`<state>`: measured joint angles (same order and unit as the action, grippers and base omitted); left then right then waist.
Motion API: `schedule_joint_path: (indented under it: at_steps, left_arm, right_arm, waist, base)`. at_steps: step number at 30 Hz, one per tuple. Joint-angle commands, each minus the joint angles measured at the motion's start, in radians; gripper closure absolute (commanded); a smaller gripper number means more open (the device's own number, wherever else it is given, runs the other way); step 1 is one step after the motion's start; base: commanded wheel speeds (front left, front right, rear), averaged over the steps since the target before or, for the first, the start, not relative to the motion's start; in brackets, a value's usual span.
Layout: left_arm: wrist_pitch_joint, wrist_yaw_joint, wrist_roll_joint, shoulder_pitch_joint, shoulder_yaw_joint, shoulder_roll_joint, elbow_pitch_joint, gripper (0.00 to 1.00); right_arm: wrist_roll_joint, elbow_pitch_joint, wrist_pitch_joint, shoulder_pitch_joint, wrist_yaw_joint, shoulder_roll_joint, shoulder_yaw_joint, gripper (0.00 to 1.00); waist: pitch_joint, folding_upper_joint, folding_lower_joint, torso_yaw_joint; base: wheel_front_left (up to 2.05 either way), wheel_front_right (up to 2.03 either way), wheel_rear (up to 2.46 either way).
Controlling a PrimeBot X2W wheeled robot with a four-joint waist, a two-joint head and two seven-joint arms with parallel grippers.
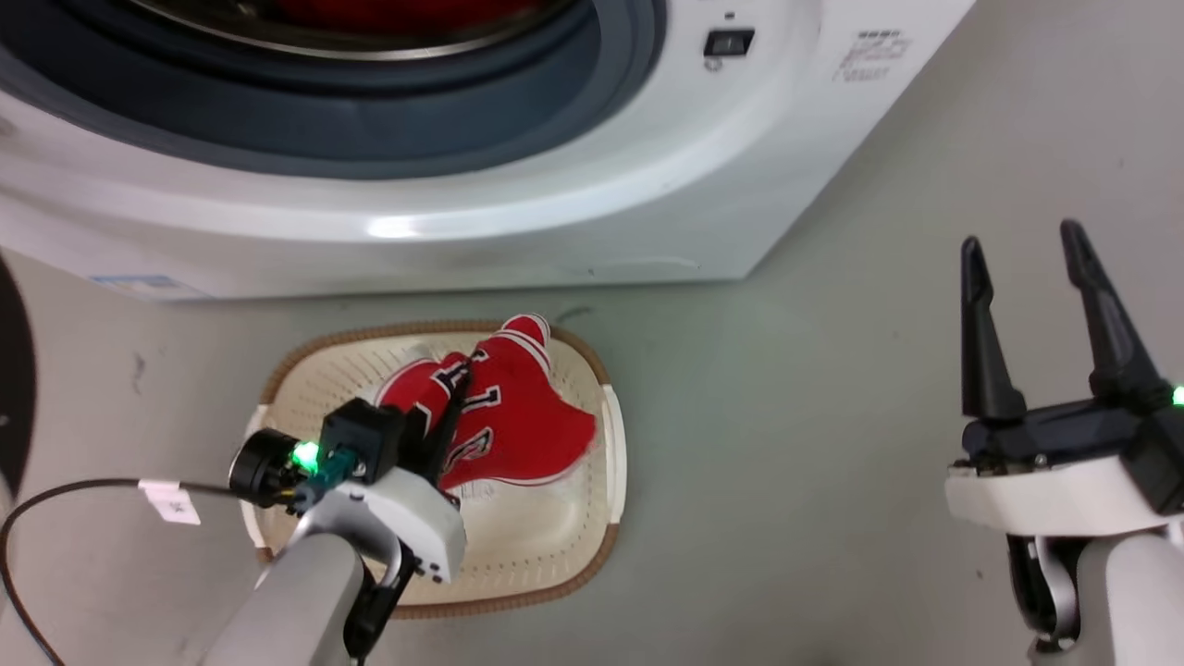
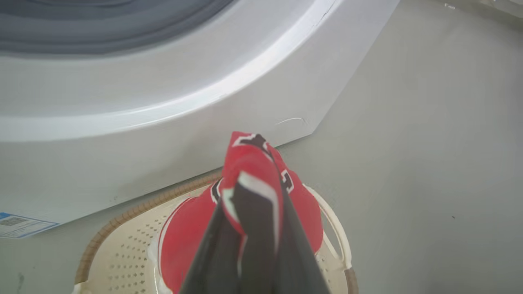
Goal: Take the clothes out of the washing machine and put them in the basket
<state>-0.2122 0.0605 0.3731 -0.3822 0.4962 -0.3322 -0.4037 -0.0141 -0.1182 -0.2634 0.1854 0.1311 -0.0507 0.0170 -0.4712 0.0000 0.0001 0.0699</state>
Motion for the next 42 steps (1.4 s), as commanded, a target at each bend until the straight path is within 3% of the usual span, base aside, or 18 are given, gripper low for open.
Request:
schedule_joint_path:
  at_steps: [1, 9, 16, 26, 27, 28, 37, 42]
  left_arm:
    - [-0.008, 0.004, 0.006, -0.026, -0.003, 0.007, -0.019, 1.0]
    - [-0.036, 0.042, 0.01, -0.211, 0.004, 0.049, -0.377, 1.0]
    - [-0.043, 0.05, -0.024, -0.38, 0.037, 0.078, -0.64, 1.0]
    - [0.0, 0.037, -0.093, -0.498, 0.118, 0.101, -0.849, 1.0]
    - [0.0, 0.039, -0.084, -0.498, 0.114, 0.102, -0.855, 0.76]
    - [0.0, 0.04, -0.087, -0.497, 0.116, 0.102, -0.859, 0.0]
    - [-0.046, 0.037, -0.034, -0.443, 0.085, 0.122, -0.869, 0.0]
    - [-0.054, 0.03, 0.002, -0.387, 0.035, 0.13, -0.775, 0.0]
  right_arm:
    - [0.006, -0.006, -0.002, 0.02, -0.001, 0.001, 0.003, 0.0]
    - [0.036, -0.027, -0.002, 0.099, -0.001, 0.001, 0.012, 0.0]
    - [0.052, -0.041, -0.002, 0.138, -0.001, 0.001, 0.018, 0.0]
    - [0.058, -0.045, -0.002, 0.173, -0.001, 0.001, 0.014, 0.0]
    - [0.06, -0.044, -0.002, 0.175, -0.001, 0.001, 0.014, 0.0]
    - [0.061, -0.041, -0.002, 0.175, -0.001, 0.001, 0.015, 0.0]
    - [0.056, -0.007, -0.002, 0.156, -0.001, 0.001, 0.011, 0.0]
    - [0.049, 0.012, -0.002, 0.127, -0.001, 0.001, 0.016, 0.0]
  waist:
    - [-0.08, 0.0, -0.0001, 0.033]
    - [-0.253, 0.0, -0.0001, 0.079]
    - [-0.36, 0.0, -0.0001, 0.095]
    - [-0.42, 0.0, -0.0001, 0.109]
    - [-0.419, 0.0, -0.0001, 0.111]
    - [-0.416, 0.0, -0.0001, 0.112]
    - [-0.317, 0.0, -0.0001, 0.088]
    - [-0.236, 0.0, -0.0001, 0.066]
  base:
    - [0.0, 0.0, 0.0]
    - [0.0, 0.0, 0.0]
    - [0.0, 0.0, 0.0]
    - [0.0, 0.0, 0.0]
    - [0.0, 0.0, 0.0]
    - [0.0, 0.0, 0.0]
    - [0.0, 0.0, 0.0]
    - [0.0, 0.0, 0.0]
